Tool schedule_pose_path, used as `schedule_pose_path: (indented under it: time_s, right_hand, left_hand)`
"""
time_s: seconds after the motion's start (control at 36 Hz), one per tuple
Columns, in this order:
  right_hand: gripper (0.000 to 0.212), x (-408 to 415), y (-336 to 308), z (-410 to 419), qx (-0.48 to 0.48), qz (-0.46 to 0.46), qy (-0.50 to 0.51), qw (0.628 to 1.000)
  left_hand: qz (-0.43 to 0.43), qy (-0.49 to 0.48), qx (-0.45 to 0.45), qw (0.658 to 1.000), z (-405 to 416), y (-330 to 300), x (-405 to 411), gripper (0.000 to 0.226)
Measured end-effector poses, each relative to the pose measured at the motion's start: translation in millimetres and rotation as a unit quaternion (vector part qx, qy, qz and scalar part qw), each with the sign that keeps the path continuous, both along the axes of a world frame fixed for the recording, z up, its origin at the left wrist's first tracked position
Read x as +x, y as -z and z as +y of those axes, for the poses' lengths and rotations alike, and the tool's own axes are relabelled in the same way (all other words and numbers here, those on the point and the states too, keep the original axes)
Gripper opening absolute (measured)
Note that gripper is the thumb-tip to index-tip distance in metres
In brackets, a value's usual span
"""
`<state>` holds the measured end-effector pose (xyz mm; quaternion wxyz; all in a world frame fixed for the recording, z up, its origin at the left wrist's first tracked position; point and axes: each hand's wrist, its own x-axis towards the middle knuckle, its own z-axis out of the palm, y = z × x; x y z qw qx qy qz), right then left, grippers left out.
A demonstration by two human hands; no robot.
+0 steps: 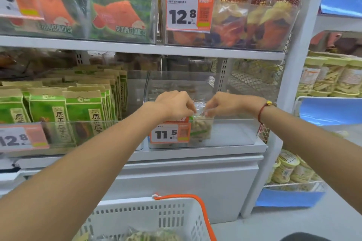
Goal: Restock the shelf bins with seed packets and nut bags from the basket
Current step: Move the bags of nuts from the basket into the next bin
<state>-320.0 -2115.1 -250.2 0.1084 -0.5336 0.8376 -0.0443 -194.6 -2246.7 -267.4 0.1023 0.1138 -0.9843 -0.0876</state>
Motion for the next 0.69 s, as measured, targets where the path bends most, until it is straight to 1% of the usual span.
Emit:
schedule_pose_path:
  time_s: [0.06, 0.11, 0.14, 0.19, 0.25, 0.28, 0.33, 0.36, 0.39, 0.44, 0.47, 0.56, 0.64, 0.69]
  right_hand:
    - [0.029, -1, -5, -3, 0.038, 0.026, 0.003, 0.999]
    - [0.035, 1, -11, -1, 0.034, 0.029, 0.013, 0.999]
    - [0.034, 2, -14, 1, 0.007, 0.003, 0.017, 1.0]
    - [0.027, 4, -14, 4, -0.06, -0.066, 0.022, 0.996]
    - [0.017, 4, -6, 4, -0.099, -0.075, 0.018, 0.992]
    - [0.015, 3, 0, 2, -0.107, -0.068, 0.017, 0.992]
    - [0.018, -1, 11, -4, -0.111, -0.05, 0.032, 0.992]
    - [0.025, -1, 13, -7, -0.112, -0.037, 0.046, 0.992]
    - [0.039, 0, 12, -9, -0.11, -0.018, 0.064, 0.992]
    - [0.067, 1, 8, -12, -0.085, 0.006, 0.101, 0.991]
    - [0.073, 2, 7, -13, -0.059, 0.002, 0.108, 0.992]
    - [0.062, 4, 7, -16, 0.021, -0.017, 0.098, 0.995]
    - [0.055, 3, 7, -17, 0.057, -0.006, 0.092, 0.994]
    - [0.053, 3, 5, -16, 0.081, -0.01, 0.085, 0.993]
  left_hand:
    - [0.01, -0.012, 0.007, 1.0, 1, 1, -4, 0.02]
    - [0.046, -0.037, 0.024, 0.998, 2, 2, -6, 0.018]
    - [0.06, -0.052, 0.033, 0.996, 3, 3, -6, 0.017]
    - [0.072, -0.079, 0.046, 0.993, 4, 4, -7, 0.016]
    - [0.077, -0.098, 0.053, 0.991, 4, 7, -9, 0.023]
    - [0.07, -0.102, 0.057, 0.991, 4, 8, -11, 0.031]
    - [0.035, -0.101, 0.075, 0.992, 4, 12, -16, 0.046]
    - [0.013, -0.1, 0.085, 0.991, 3, 14, -18, 0.05]
    - [-0.007, -0.099, 0.093, 0.991, 3, 15, -19, 0.053]
    - [-0.027, -0.098, 0.099, 0.99, 2, 15, -21, 0.054]
    - [-0.028, -0.098, 0.097, 0.99, 1, 15, -22, 0.054]
    - [-0.031, -0.099, 0.093, 0.99, -1, 14, -21, 0.05]
    - [-0.037, -0.103, 0.1, 0.989, -1, 11, -18, 0.042]
    - [-0.048, -0.112, 0.107, 0.987, 1, 10, -18, 0.041]
